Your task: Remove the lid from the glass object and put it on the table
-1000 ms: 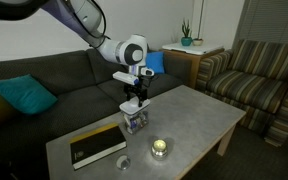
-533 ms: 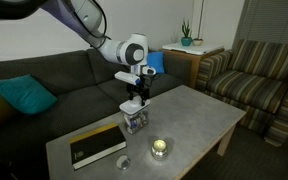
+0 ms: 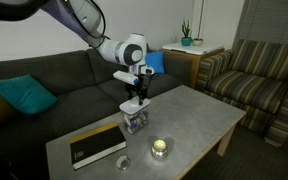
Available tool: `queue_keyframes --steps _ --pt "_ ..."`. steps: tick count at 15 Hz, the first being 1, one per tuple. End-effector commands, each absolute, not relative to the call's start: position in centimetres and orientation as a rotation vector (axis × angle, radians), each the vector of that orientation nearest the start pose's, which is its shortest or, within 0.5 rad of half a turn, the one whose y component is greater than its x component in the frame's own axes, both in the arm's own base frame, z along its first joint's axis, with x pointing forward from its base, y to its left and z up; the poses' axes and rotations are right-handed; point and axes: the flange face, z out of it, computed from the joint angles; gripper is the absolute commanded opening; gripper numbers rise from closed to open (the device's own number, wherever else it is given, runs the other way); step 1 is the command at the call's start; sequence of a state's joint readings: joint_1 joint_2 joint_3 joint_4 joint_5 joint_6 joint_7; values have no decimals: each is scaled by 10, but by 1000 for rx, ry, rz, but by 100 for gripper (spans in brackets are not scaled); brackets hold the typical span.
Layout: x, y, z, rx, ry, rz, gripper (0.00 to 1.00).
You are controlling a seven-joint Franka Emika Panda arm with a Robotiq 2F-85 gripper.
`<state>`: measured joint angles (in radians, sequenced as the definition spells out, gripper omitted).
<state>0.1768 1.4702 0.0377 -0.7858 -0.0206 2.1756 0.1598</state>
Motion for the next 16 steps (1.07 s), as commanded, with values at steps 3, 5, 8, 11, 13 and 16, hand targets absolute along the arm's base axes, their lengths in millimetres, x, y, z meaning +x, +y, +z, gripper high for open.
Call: queue_keyframes --steps 3,5,8,11,13,16 --pt "736 149 -6 -3111 -44 124 73" --pt "737 148 -6 -3112 -37 121 63" --pt "738 146 -5 -3112 -27 113 42" --pt "738 147 -5 -3111 -25 110 28" --pt "738 147 -3 -3115 -28 109 28" --pt "739 147 0 -3124 -29 100 28"
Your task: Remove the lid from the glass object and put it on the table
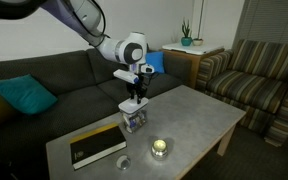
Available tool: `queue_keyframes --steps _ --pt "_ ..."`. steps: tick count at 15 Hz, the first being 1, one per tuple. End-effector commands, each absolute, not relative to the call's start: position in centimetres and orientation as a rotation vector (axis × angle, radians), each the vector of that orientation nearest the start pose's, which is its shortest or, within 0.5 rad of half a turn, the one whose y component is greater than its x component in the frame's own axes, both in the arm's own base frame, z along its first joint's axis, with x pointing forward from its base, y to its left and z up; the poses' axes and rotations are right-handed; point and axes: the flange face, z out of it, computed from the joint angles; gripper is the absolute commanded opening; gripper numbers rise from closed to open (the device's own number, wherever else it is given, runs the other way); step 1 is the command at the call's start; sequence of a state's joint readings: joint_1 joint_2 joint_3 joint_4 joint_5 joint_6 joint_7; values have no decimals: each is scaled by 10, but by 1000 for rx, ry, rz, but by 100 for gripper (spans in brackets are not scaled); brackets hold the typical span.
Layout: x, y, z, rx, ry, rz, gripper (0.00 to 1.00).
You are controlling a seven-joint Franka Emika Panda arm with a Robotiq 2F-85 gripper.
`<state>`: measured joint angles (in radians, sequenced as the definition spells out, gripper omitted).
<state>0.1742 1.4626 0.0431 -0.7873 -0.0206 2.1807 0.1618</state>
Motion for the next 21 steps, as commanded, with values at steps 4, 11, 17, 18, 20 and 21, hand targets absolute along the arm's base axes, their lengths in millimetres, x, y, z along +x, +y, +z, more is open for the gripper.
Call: queue_keyframes --steps 4,11,17,18,20,21 --pt "741 149 11 -3143 -42 86 28" --pt "744 154 42 -3162 -76 75 28" --pt "726 139 51 -3179 -15 117 28" --pt "720 133 46 -3187 -5 138 28" --pt "704 118 31 -3192 7 196 28" --pt "694 108 22 -3193 17 221 28"
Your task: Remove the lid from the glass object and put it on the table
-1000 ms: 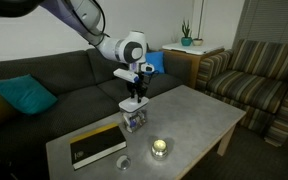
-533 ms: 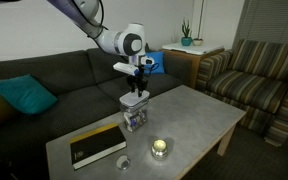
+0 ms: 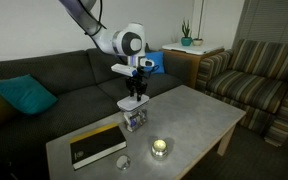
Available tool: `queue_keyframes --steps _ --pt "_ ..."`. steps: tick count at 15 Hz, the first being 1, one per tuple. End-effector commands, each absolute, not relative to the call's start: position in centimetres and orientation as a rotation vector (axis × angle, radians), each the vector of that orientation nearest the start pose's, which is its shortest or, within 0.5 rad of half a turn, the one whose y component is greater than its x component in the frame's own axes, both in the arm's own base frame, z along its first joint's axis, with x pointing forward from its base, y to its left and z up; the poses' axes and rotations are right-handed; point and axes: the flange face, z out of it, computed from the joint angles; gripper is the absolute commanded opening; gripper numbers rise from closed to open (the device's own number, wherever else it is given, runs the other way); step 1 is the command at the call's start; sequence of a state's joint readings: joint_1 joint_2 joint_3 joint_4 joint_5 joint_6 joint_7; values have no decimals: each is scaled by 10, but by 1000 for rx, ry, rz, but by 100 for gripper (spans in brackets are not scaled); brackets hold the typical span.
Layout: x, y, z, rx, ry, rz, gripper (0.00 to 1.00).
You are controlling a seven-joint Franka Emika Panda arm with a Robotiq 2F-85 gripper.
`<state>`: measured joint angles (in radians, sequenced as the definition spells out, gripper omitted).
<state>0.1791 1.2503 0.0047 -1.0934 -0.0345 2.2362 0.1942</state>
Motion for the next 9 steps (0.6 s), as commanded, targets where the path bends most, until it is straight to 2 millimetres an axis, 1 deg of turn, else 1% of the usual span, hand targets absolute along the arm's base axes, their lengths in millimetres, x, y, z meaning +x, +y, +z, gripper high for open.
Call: queue_keyframes --steps 1,2,3,7,9 --pt "685 100 15 -3193 36 245 28" --pt "676 90 7 -3195 55 263 28" --pt "671 82 10 -3198 76 260 28" --pt "641 51 11 -3208 158 284 28" --pt "630 42 10 -3212 169 272 28"
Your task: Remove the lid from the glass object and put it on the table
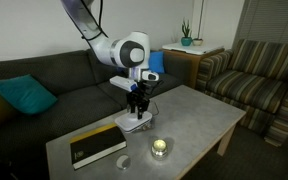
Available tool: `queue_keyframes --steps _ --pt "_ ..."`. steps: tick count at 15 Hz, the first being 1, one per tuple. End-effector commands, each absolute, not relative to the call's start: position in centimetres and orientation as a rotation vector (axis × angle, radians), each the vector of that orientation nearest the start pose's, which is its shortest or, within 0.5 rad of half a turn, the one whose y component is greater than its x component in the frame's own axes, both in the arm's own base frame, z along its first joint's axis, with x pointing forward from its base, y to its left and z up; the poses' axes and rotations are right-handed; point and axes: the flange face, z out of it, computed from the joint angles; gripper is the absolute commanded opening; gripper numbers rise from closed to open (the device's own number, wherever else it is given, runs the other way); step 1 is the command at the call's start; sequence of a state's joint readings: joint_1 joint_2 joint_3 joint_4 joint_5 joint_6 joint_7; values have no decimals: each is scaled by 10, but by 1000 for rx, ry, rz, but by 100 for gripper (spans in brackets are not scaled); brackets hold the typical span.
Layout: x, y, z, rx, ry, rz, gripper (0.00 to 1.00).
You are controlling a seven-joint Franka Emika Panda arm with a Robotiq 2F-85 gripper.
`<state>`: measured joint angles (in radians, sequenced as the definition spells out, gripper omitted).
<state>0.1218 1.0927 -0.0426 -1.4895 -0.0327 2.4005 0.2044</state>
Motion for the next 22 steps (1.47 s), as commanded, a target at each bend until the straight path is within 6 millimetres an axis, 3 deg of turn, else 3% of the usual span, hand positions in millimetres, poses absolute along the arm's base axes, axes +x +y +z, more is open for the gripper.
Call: queue_keyframes --steps 1,4,10,13,16,22 --pt "626 38 10 -3215 173 271 28" --pt "619 33 12 -3217 177 212 28" --pt "631 33 36 -3237 148 76 28" --pt "627 29 42 -3242 169 69 28" --pt "616 19 30 -3251 207 69 28" --pt "596 -12 -24 -3235 383 55 28"
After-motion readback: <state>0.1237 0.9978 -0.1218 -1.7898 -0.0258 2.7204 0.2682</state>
